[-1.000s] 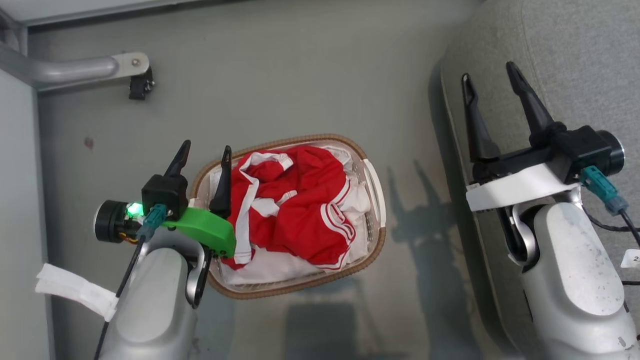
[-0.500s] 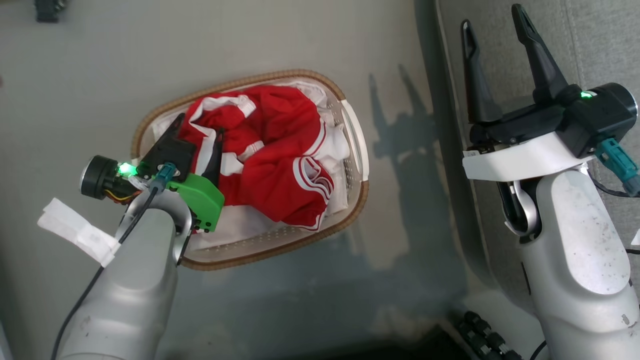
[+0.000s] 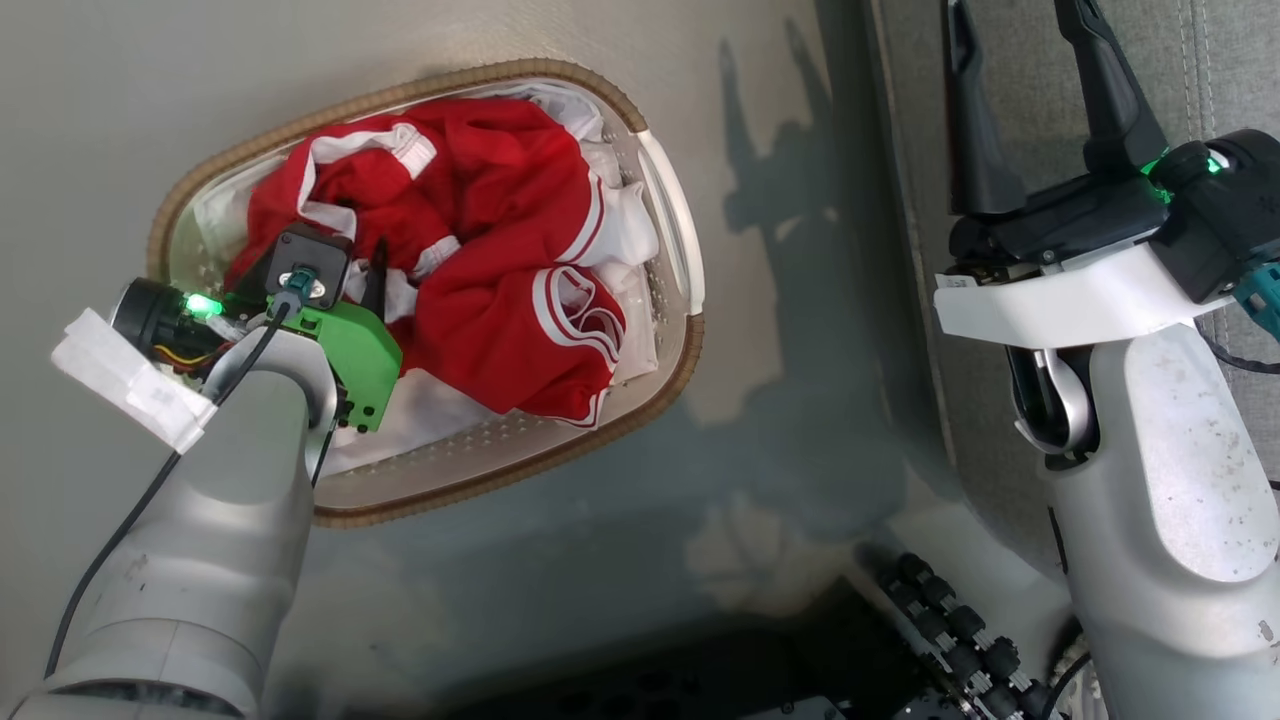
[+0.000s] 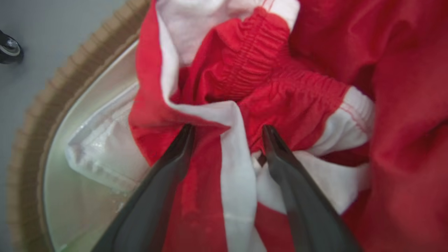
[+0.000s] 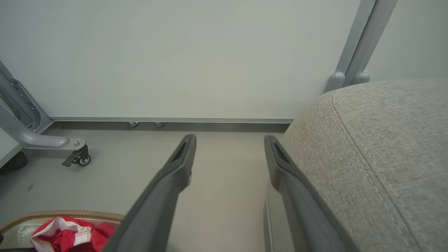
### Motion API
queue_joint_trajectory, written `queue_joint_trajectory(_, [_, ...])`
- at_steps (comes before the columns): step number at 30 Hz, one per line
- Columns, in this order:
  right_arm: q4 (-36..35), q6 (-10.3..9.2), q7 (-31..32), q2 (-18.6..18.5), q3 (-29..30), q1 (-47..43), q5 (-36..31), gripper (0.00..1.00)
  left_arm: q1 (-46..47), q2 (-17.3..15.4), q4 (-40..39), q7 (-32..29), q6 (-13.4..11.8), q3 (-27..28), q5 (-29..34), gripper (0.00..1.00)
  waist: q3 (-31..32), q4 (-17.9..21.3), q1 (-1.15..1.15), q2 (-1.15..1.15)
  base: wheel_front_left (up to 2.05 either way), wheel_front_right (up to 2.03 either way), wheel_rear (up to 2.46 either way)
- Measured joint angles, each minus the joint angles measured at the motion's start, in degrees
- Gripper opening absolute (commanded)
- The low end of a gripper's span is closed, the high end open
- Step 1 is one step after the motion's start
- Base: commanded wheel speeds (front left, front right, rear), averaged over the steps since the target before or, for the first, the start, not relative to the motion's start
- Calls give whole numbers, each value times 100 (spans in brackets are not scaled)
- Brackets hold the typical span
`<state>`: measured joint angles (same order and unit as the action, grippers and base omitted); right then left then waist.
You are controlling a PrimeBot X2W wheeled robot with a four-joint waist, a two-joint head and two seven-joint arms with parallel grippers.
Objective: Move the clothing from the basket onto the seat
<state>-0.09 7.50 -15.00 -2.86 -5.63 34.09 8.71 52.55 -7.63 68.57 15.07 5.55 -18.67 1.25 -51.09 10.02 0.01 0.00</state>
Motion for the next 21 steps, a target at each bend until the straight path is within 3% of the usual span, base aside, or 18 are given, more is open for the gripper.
queue_joint_trajectory(5, [-1,0,0,1,-15,0,3,100,192,18,312,-229,33,-152,48,100,-93,75,0,0,0,0,0])
queue_joint_trajectory(6, [5,0,0,1,-15,0,3,100,214,23,354,-281,48,-165,47,48,-92,81,0,0,0,0,0])
queue_joint_trajectory(7, [18,0,0,0,-16,0,3,100,214,35,386,-297,57,-179,40,10,-81,83,0,0,0,0,0])
queue_joint_trajectory(8, [35,0,0,0,-22,0,2,100,210,46,407,-301,68,-179,19,0,-65,83,0,0,0,0,0])
queue_joint_trajectory(21, [499,0,0,1,8,-302,-133,100,-673,319,114,-18,157,11,-612,0,793,66,-1,0,0,0,0])
